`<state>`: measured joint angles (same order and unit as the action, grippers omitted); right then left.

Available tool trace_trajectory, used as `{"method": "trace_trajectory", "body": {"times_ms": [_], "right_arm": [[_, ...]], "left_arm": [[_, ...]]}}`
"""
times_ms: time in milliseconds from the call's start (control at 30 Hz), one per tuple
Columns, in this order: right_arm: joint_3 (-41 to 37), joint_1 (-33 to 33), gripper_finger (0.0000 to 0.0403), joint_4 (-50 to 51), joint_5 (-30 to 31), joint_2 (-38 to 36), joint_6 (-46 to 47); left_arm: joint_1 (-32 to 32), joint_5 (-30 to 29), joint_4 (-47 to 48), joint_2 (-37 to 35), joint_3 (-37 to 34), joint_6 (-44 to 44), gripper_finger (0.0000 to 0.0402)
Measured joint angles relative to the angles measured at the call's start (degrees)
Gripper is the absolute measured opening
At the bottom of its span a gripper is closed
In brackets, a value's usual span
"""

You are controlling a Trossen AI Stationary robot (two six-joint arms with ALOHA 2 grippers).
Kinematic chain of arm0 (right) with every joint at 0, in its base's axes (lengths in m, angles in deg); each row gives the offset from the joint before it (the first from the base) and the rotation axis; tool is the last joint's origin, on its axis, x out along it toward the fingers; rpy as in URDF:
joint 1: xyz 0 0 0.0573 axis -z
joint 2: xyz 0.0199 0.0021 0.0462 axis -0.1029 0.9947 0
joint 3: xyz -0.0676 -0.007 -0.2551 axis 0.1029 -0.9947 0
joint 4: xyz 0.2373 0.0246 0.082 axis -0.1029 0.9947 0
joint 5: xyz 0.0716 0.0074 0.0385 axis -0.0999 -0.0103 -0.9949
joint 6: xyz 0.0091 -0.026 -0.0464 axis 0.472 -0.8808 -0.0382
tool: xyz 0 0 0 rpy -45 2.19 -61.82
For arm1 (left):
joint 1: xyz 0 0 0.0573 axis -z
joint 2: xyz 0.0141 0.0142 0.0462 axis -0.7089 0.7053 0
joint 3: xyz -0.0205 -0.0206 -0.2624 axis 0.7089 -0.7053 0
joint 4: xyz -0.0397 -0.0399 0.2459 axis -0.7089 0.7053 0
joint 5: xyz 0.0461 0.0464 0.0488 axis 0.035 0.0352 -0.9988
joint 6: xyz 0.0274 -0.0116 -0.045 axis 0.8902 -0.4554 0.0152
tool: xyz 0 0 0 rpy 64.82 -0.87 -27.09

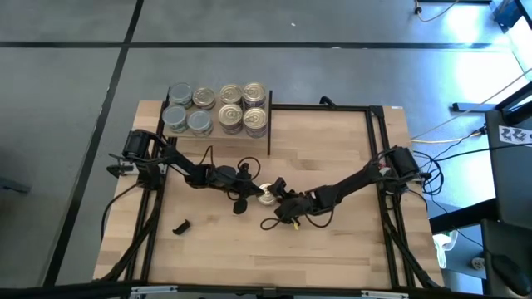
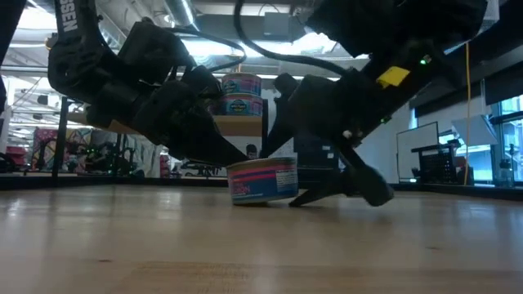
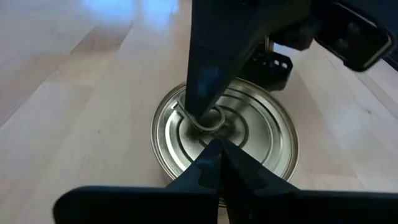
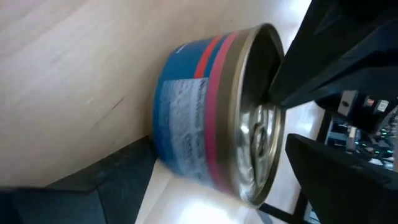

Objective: Stack canned seafood by type on shelf
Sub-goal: Stack the blue tuna can on top of the blue tuna can on the shelf

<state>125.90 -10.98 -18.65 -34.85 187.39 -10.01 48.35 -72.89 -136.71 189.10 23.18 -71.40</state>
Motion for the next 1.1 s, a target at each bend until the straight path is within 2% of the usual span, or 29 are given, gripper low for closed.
{"method": "trace_trajectory", "body": {"times_ms": [267, 367, 500, 600, 733, 900, 1100], "right_arm": [[3.3, 0.2, 0.035, 0.5, 3.2, 3.8, 0.0], [3.3, 0.2, 0.0305, 0.7, 2.9, 3.9, 2.2], [3.3, -0.5, 0.0213, 0.6, 3.8, 3.9, 5.2], [3.3, -1.4, 0.0213, 0.2, 4.0, 3.9, 8.0], [3.4, -3.0, 0.0213, -0.3, 4.6, 3.1, 12.1], [3.1, -4.9, 0.0212, 2.0, 5.2, 0.2, 19.4], [3.1, -4.7, 0.0198, 8.6, 2.8, -4.1, 32.3]], "left_arm": [[0.0, -0.3, 0.0, -0.1, -0.1, -0.1, 0.0005], [0.0, -0.4, 0.0, 0.0, -0.1, -0.3, 0.0005], [-0.1, -1.1, 0.0, -0.1, -0.2, -1.7, 0.0005], [-0.1, -1.1, -0.1, -0.1, -0.1, -2.6, 0.0015], [-0.1, -0.5, 0.4, -1.3, -0.1, -1.2, 0.0066], [0.3, 1.6, 2.3, -5.5, -0.2, 2.3, 0.0161], [2.2, 3.6, 5.9, -11.7, 0.1, 13.3, 0.0266]]}}
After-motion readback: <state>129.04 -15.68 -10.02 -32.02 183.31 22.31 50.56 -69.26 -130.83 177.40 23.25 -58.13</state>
